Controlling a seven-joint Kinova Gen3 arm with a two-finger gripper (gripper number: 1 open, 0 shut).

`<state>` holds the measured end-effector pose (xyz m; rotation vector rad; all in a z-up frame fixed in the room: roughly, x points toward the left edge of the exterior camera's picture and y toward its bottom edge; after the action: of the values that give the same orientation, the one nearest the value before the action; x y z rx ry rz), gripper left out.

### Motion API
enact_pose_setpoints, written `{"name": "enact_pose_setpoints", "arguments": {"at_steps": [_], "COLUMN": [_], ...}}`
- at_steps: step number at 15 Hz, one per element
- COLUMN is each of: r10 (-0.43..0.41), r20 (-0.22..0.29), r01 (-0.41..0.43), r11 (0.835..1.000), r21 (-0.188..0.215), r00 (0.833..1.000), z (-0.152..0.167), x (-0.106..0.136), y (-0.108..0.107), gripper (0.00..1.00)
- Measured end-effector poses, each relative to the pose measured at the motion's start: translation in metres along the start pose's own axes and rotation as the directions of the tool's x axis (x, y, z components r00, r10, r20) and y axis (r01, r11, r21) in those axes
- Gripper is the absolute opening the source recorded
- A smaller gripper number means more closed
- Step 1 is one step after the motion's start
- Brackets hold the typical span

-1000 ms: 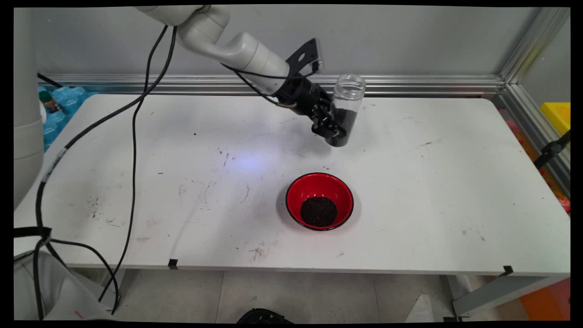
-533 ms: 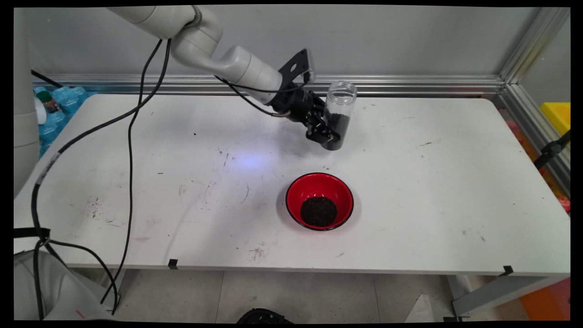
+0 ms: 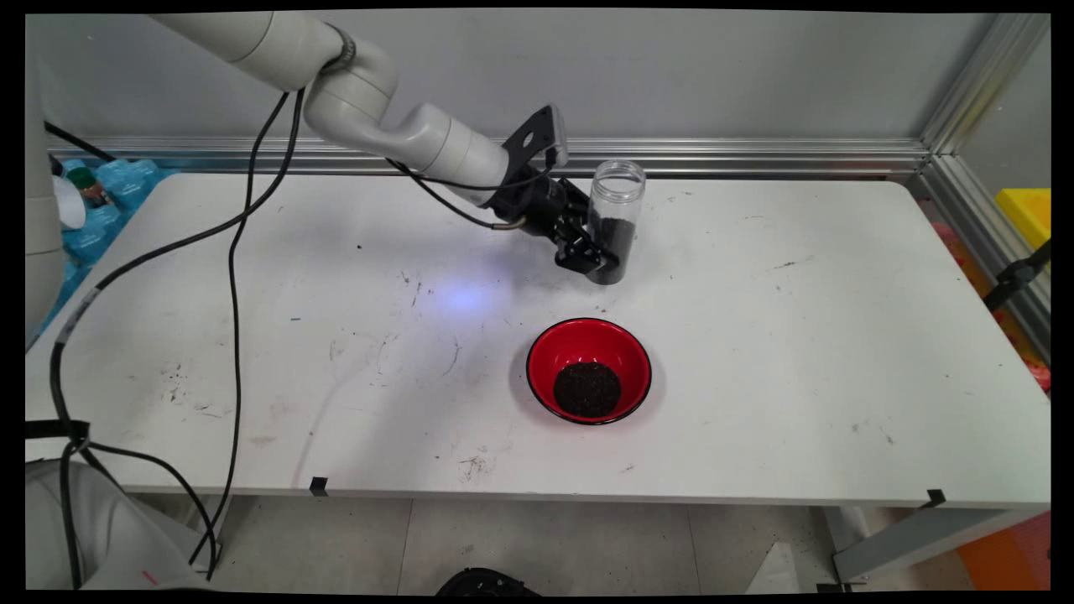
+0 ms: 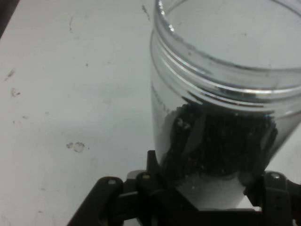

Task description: Place the picked object on the table

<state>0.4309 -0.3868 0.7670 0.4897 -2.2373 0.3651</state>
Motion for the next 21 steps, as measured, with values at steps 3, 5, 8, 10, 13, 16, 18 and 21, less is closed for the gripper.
{"name": "enact_pose_setpoints", "arguments": {"at_steps": [3, 5, 8, 10, 13, 16, 18, 21], "r10": [-0.004, -0.008, -0.011, -0.013, -0.015, -0.017, -0.018, -0.018], "r20": [-0.003, -0.005, -0.006, -0.004, 0.001, 0.005, 0.008, 0.011], "r01": [0.004, 0.008, 0.011, 0.013, 0.015, 0.017, 0.018, 0.018], "r11": [1.000, 1.000, 1.000, 1.000, 1.000, 1.000, 1.000, 1.000], "r21": [-0.004, -0.007, -0.011, -0.011, -0.011, -0.012, -0.013, -0.018], "r00": [1.000, 1.000, 1.000, 1.000, 1.000, 1.000, 1.000, 1.000], "z": [0.001, 0.003, 0.006, 0.008, 0.012, 0.015, 0.017, 0.020], "x": [-0.007, -0.011, -0.016, -0.020, -0.026, -0.030, -0.033, -0.036], "y": [0.002, 0.004, 0.005, 0.006, 0.006, 0.007, 0.007, 0.008], "gripper": [0.00, 0.00, 0.00, 0.00, 0.00, 0.00, 0.00, 1.00]}}
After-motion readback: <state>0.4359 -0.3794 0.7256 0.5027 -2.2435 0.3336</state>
